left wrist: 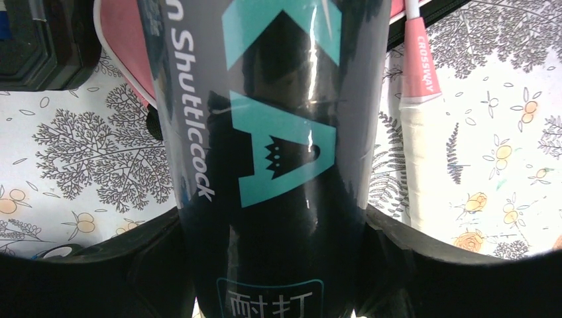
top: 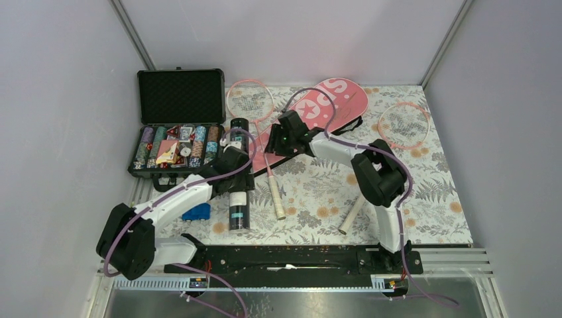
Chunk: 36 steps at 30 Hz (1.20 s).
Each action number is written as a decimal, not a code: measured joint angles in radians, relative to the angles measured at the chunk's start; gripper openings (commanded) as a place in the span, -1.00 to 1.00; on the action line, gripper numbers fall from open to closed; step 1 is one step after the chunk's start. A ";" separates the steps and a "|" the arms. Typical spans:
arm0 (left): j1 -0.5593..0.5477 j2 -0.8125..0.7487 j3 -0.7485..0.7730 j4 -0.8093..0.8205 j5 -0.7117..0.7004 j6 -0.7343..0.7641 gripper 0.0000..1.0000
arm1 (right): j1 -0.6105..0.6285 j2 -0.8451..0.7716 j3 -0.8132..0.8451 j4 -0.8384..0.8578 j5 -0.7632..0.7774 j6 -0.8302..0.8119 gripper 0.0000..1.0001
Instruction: Pack up the badminton gear
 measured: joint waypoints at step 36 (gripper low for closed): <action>0.005 0.006 0.020 -0.074 -0.001 0.035 0.02 | 0.061 -0.030 -0.034 -0.231 0.308 -0.088 -1.00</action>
